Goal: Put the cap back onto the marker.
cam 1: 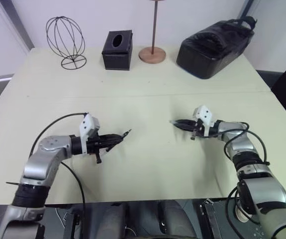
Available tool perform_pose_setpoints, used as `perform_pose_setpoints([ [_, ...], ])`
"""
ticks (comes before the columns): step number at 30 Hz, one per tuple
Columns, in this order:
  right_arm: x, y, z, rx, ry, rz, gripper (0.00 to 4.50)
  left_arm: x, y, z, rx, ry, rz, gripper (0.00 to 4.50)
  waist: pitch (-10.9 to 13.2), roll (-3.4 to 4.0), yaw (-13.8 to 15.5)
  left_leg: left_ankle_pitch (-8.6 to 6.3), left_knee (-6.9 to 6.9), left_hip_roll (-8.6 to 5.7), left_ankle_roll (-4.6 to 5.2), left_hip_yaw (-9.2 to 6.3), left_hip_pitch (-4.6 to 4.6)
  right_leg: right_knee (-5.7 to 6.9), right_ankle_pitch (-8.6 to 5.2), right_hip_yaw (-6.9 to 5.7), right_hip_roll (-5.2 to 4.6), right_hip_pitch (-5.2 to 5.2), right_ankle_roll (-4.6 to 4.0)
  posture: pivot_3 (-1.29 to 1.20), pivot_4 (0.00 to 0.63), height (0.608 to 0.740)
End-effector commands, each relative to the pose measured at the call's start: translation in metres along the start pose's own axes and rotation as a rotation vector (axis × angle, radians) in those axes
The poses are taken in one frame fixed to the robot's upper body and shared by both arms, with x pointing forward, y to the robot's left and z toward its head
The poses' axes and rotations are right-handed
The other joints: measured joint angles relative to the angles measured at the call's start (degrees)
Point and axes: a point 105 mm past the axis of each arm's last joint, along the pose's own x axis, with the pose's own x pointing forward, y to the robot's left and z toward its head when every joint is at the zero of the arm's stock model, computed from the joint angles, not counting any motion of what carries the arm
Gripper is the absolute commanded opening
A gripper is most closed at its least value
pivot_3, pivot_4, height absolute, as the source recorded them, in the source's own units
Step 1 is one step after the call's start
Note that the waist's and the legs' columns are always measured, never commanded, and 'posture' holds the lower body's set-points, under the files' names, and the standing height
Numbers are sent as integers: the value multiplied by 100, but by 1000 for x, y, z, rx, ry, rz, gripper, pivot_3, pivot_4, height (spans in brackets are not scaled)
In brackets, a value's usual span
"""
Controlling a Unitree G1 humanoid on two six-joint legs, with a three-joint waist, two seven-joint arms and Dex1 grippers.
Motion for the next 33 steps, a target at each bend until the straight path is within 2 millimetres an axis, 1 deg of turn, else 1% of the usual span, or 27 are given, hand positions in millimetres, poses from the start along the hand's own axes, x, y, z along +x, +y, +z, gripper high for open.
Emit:
perform_pose_setpoints([
  [1, -19, -5, 35, -108, 18, 74, 47, -12, 16, 11, 154, 105, -42, 0, 3, 5, -3, 0, 0, 0, 0, 0, -1, -2, 0, 0, 1, -1, 0, 0, 150, 740],
  [4, -27, 1, 57, -168, 28, 132, 47, -15, 27, 15, 240, 200, -101, 0, 6, 8, -3, 0, -1, 2, 0, 1, -6, 0, 0, -1, 5, -9, 0, 0, 150, 740],
  [5, -28, 4, 64, -187, 25, 152, 47, -13, 29, 18, 272, 222, -121, 0, 5, 8, -6, 0, -1, 2, 0, 1, -6, -1, 0, -2, 5, -8, 0, 0, 150, 740],
  [8, -27, 19, 81, -228, 11, 211, 47, 1, 34, 30, 377, 247, -188, 0, 5, 7, -18, 0, -1, 1, 0, 3, -7, -2, 0, -2, 6, -8, 0, 0, 150, 740],
  [11, -22, 30, 89, -239, -10, 241, 47, 19, 33, 38, 467, 234, -243, 0, 6, 6, -9, 0, 0, 1, 0, 4, -9, -2, 0, -1, 6, -9, 1, 0, 150, 740],
  [15, -16, 38, 92, -243, -25, 250, 47, 36, 29, 49, 481, 164, -284, 0, 7, 4, -2, 0, 1, 1, 1, 5, -11, -2, 0, -1, 5, -9, 1, 0, 150, 740],
  [17, -11, 44, 91, -243, -29, 261, 47, 49, 23, 57, 487, 114, -312, 0, 8, 3, -3, 0, 1, 1, 1, 4, -13, -1, 0, 0, 5, -11, 1, 0, 150, 740],
  [19, -9, 48, 89, -245, -29, 270, 47, 57, 20, 60, 490, 90, -328, 0, 8, 3, 1, 0, 2, 1, 1, 4, -13, 0, 0, -1, 6, -11, 1, 0, 150, 740],
  [25, -5, 52, 90, -239, -36, 276, 47, 65, 16, 67, 514, 64, -341, 0, 8, 3, -29, 0, 3, 2, 1, 3, -13, 1, 0, 0, 8, -13, 2, 0, 150, 740],
  [27, -3, 54, 90, -237, -40, 281, 47, 66, 13, 66, 551, 75, -349, 0, 8, 3, -27, 0, 3, 3, 1, 3, -13, 1, 0, -1, 8, -13, 2, 0, 150, 740],
  [33, -1, 55, 93, -239, -49, 287, 47, 67, 11, 64, 570, 86, -355, 0, 8, 2, -20, 0, 3, 3, 1, 3, -13, 1, 0, -1, 8, -12, 2, 0, 150, 740],
])
